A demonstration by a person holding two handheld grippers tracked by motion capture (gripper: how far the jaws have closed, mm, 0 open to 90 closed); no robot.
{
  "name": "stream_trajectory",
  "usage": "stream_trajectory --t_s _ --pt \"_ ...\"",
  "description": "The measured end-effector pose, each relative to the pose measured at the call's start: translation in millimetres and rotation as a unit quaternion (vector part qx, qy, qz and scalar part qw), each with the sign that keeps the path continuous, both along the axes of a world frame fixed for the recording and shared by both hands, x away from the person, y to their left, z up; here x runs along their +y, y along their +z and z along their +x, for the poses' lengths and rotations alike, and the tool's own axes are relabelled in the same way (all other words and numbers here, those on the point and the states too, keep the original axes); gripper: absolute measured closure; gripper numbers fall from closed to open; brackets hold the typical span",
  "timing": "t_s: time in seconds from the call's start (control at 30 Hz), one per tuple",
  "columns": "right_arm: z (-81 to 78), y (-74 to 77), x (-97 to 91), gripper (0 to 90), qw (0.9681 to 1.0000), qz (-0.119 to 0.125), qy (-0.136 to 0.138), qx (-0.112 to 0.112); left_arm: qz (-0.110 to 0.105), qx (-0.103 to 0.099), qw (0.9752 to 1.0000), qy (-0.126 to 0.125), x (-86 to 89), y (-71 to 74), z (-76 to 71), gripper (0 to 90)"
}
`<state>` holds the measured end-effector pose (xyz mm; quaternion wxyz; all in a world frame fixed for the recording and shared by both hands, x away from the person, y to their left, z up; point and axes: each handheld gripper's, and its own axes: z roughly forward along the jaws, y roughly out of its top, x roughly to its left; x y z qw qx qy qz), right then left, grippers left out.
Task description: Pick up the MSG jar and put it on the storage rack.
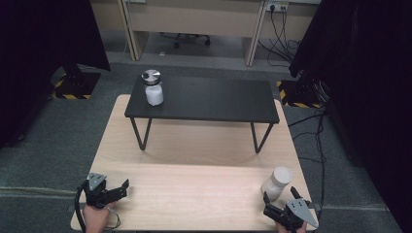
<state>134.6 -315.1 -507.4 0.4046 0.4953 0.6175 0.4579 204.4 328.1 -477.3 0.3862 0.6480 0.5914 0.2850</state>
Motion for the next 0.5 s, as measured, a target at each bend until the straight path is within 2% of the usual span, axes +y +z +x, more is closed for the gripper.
stream_trajectory --t_s 0.33,0.5 --pt "14.4 24.5 -8.0 0.3 0.9991 0.039 0.014 -0.007 0.003 0.001 1.0 0.0 -0.9 0.1 0.1 0.0" --pt "20.5 31.7 -7.0 5.4 0.9991 0.041 0.014 -0.003 0.003 0.001 1.0 -0.001 -0.9 0.2 0.3 0.0"
